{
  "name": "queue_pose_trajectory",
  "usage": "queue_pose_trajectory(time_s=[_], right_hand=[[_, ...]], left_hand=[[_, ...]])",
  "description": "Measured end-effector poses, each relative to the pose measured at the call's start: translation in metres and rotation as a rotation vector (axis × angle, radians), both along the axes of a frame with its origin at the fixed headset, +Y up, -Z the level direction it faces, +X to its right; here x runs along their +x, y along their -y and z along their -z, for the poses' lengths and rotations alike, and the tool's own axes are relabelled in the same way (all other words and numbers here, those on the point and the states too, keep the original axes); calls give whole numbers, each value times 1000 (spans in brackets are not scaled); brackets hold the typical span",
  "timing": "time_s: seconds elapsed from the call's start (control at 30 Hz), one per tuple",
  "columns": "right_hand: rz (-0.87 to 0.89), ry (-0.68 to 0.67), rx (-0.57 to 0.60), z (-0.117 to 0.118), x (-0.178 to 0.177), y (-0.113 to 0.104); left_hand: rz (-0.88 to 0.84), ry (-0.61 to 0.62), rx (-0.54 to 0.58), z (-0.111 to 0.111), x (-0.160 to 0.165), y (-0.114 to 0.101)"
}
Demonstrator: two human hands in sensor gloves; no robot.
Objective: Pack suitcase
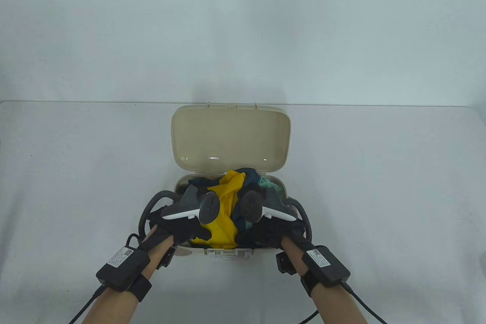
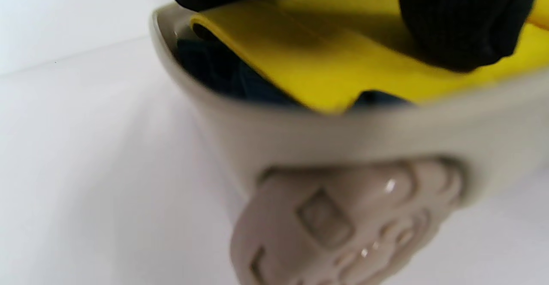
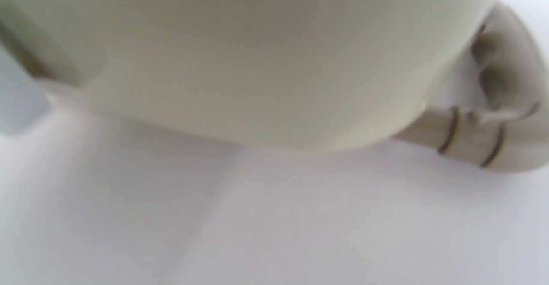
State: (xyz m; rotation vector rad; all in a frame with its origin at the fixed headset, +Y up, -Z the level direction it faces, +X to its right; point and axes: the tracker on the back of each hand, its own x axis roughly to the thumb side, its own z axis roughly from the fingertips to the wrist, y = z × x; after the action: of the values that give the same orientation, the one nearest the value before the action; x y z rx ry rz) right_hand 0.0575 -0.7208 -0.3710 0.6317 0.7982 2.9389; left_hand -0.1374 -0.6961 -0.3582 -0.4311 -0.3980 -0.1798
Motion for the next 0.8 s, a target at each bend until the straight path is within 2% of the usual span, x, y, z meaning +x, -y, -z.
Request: queue_pose_trajectory(time_s=[0.07, 0.2, 0.37, 0.5, 0.57, 0.63, 0.8], right_hand=[[31, 1, -16, 0, 4, -13], [188, 53, 67, 0, 21, -57], [423, 177, 165, 8, 52, -106], [530, 301, 239, 22, 73, -132], [576, 365, 256, 33, 82, -137], [640, 421, 226, 45, 89, -136], [745, 547, 145, 76, 97, -121]], left_hand=[[-53, -12, 13, -3, -4, -10], [-193, -55, 112, -9, -22, -47], [-525, -196, 236, -5, -60, -88], [-748, -323, 279, 8, -88, -103], [-828, -384, 270, 16, -98, -103], [-933, -444, 237, 27, -107, -100], [-1181, -578, 126, 56, -116, -82]])
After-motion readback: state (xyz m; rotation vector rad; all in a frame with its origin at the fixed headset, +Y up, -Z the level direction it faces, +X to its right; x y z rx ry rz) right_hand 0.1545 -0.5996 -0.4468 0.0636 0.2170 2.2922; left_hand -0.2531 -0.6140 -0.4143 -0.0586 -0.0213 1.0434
